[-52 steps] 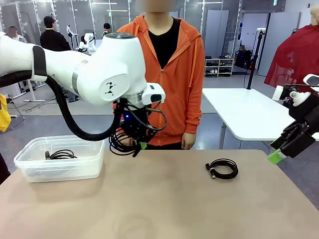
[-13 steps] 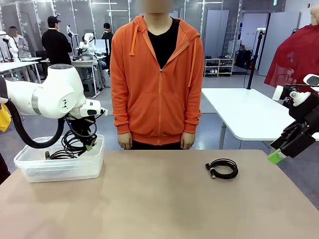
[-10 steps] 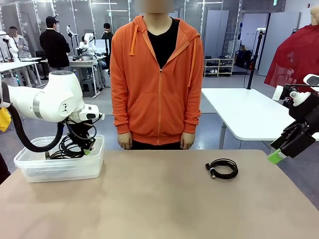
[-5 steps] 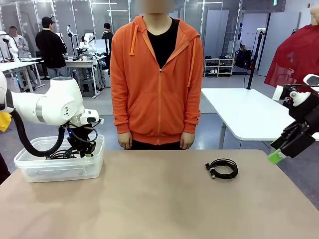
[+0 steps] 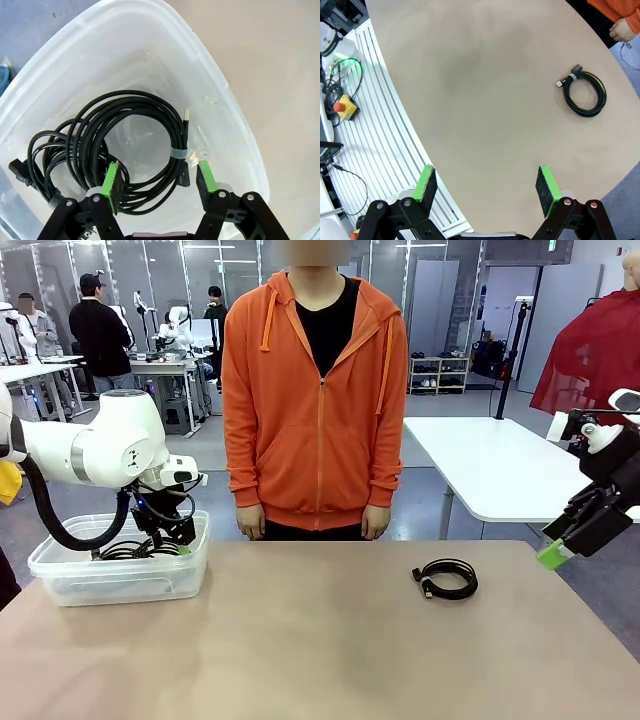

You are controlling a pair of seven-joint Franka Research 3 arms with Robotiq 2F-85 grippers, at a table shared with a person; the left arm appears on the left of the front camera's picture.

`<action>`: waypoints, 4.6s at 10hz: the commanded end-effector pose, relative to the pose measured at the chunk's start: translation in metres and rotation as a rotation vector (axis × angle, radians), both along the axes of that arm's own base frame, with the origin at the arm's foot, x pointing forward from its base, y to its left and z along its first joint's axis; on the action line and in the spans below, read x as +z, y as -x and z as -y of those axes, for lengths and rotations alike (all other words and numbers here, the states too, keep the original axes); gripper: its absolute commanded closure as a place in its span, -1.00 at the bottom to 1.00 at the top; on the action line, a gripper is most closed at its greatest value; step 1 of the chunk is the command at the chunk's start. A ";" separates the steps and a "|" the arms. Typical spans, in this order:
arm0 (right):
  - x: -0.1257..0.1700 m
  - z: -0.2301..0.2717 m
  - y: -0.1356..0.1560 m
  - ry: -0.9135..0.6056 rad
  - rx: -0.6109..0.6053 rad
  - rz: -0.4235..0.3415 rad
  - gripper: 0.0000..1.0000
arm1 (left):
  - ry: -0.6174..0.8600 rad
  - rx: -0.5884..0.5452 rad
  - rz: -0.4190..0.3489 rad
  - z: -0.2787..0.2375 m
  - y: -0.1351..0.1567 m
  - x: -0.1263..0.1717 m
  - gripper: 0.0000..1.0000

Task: Organize and store the cables.
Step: Place the USB Extension Cable into the Organizing box.

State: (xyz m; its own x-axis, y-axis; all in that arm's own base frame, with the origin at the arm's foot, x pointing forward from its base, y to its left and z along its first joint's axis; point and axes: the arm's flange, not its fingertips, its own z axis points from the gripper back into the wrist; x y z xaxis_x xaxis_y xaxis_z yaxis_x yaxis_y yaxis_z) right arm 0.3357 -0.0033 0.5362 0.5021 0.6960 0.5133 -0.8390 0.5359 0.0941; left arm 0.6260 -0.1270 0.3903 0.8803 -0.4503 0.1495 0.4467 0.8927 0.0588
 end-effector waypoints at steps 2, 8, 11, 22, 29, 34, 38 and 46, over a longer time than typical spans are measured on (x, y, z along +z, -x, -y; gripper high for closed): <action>0.000 -0.002 0.000 -0.011 -0.004 -0.005 -1.00 | 0.007 0.032 -0.043 -0.008 0.009 0.000 -0.98; 0.000 -0.002 0.000 -0.011 -0.004 -0.005 -1.00 | -0.003 0.026 -0.024 -0.004 0.003 -0.002 -1.00; 0.000 -0.002 0.000 -0.011 -0.004 -0.005 -1.00 | -0.003 0.026 -0.024 -0.004 0.003 -0.002 -1.00; 0.015 -0.006 0.011 0.001 -0.027 0.034 -1.00 | 0.151 -0.002 0.035 -0.011 0.024 0.074 -1.00; 0.011 -0.053 -0.073 0.069 -0.351 -0.096 -1.00 | 0.309 -0.183 0.265 -0.037 0.153 0.186 -1.00; -0.008 -0.085 -0.140 0.113 -0.395 -0.063 -1.00 | 0.372 -0.323 0.366 -0.036 0.232 0.176 -1.00; -0.041 -0.087 -0.177 0.109 -0.299 -0.015 -1.00 | 0.319 -0.386 0.265 -0.053 0.270 0.183 -1.00; -0.075 -0.084 -0.188 0.126 -0.320 -0.037 -1.00 | 0.299 -0.378 0.234 -0.057 0.276 0.186 -1.00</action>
